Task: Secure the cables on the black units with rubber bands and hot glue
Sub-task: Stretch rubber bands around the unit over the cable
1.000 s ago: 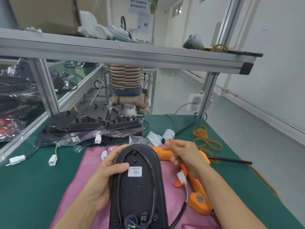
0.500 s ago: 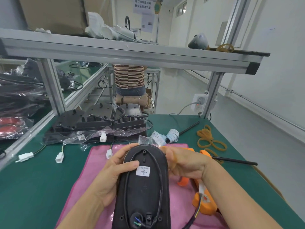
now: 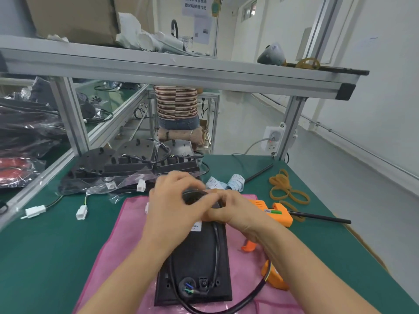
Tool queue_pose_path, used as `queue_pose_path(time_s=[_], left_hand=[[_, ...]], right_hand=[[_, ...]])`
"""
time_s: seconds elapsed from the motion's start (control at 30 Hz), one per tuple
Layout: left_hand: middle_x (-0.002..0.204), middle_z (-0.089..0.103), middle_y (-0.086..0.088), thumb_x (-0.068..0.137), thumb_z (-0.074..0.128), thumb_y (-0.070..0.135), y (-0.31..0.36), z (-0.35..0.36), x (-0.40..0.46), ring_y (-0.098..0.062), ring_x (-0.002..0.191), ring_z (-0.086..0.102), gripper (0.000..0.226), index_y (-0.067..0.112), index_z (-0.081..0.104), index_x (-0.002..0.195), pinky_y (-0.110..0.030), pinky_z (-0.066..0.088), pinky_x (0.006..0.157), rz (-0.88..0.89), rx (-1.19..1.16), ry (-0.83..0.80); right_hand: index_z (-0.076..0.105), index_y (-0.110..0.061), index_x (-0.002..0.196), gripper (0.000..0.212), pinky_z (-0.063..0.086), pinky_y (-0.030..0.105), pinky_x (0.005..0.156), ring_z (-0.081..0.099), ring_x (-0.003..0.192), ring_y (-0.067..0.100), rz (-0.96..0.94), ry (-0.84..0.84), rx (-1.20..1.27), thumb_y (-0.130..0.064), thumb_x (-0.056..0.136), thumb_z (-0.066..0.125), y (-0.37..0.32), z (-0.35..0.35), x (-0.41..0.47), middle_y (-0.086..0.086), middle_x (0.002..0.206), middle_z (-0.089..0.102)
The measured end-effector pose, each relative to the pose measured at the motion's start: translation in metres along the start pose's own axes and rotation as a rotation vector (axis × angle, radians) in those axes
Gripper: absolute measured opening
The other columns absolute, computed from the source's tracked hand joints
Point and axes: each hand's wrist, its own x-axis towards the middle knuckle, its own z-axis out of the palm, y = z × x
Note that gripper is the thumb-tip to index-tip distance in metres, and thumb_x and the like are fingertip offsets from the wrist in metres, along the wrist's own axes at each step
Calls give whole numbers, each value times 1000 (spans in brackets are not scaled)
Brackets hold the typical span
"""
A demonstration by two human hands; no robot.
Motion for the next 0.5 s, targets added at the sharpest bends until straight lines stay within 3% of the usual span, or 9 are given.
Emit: queue_pose_path(time_s=[0.1, 0.23, 0.33, 0.4, 0.5], left_hand=[[89, 53, 12, 72, 68, 40, 22, 3, 24, -15, 98, 51, 14, 32, 59, 79, -27, 33, 73, 7, 438, -252], [94, 63, 3, 76, 61, 25, 40, 4, 45, -23, 95, 60, 12, 26, 50, 77, -26, 34, 68, 113, 727, -356], [98, 61, -4, 77, 60, 16, 50, 8, 52, -28, 95, 60, 21, 22, 41, 84, -31, 34, 65, 252, 927, -394], [96, 60, -6, 78, 62, 15, 49, -1, 60, -31, 95, 60, 25, 22, 39, 85, -32, 34, 65, 256, 898, -348], [77, 58, -1, 69, 61, 5, 30, -29, 71, -31, 82, 60, 26, 20, 40, 72, -32, 43, 63, 164, 645, -220]], right_hand=[[61, 0, 82, 24, 50, 21, 79, 59, 83, 6, -32, 31, 21, -9, 64, 73, -3, 3, -2, 4, 85, 65], [71, -24, 78, 21, 45, 31, 84, 57, 82, 6, -82, 82, -58, -6, 73, 78, -4, 7, -7, -5, 79, 68], [70, -32, 77, 26, 46, 25, 78, 57, 77, 0, -121, 127, -135, -8, 73, 80, -7, 10, -8, -15, 77, 69], [73, -34, 91, 31, 48, 22, 83, 62, 85, 1, -134, 120, -127, -10, 74, 79, -11, 10, -11, -15, 87, 72], [68, -22, 119, 50, 49, 21, 92, 66, 102, 9, -158, 122, -88, -9, 73, 80, -12, 5, -17, -4, 108, 73]])
